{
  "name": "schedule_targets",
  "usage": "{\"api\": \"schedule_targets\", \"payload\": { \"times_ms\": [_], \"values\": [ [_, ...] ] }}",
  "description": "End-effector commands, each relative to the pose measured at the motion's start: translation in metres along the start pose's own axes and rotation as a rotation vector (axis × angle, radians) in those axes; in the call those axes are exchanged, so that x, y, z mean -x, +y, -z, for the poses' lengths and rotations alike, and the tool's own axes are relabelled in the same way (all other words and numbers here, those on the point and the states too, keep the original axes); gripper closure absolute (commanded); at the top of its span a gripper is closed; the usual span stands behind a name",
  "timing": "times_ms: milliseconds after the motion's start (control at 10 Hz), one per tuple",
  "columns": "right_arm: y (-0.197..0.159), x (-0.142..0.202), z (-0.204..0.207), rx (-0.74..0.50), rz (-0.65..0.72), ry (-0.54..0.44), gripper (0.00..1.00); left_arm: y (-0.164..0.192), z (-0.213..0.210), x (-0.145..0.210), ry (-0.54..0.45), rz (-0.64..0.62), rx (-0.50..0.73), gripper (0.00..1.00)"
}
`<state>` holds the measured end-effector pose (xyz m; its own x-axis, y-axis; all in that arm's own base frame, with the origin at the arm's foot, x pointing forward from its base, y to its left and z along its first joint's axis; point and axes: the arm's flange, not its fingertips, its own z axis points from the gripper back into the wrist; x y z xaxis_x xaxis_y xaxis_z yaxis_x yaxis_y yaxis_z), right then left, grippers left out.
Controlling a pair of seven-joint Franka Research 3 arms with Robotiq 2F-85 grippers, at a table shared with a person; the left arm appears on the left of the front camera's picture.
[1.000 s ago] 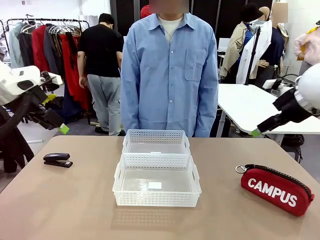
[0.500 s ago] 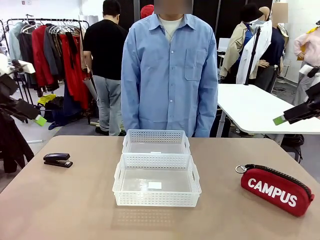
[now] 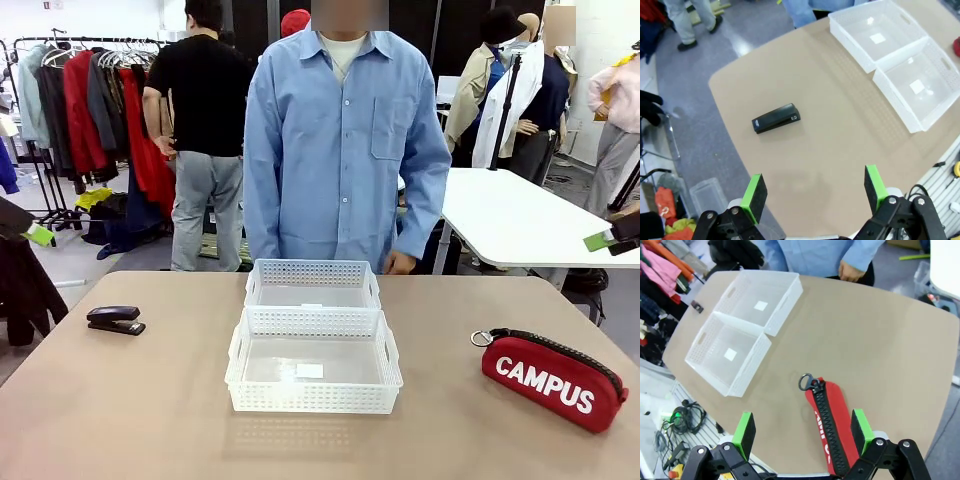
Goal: Distribute items into two baskets.
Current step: Pick up the Pencil pouch that the person points to.
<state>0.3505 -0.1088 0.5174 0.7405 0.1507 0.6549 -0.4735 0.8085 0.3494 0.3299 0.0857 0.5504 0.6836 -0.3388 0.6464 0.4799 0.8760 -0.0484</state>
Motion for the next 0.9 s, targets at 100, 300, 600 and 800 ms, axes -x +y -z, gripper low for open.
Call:
{"api": "schedule_targets", "payload": {
  "times_ms": [100, 300, 600, 800],
  "values": [
    [-0.006, 0.016, -0.009, -0.079, -0.025, -0.051, 0.00, -0.004, 0.008, 0.018, -0.029, 0.018, -0.007, 0.00],
    [-0.004, 0.019, -0.014, -0.084, -0.018, -0.060, 0.00, -0.005, 0.008, 0.017, -0.026, 0.014, -0.008, 0.00],
    [-0.004, 0.013, -0.013, -0.060, 0.000, -0.036, 0.00, 0.005, -0.001, 0.002, -0.013, 0.000, -0.004, 0.00],
    [-0.004, 0.013, -0.013, -0.060, 0.000, -0.036, 0.00, 0.005, -0.001, 0.002, -0.013, 0.000, -0.004, 0.00]
  ]
}}
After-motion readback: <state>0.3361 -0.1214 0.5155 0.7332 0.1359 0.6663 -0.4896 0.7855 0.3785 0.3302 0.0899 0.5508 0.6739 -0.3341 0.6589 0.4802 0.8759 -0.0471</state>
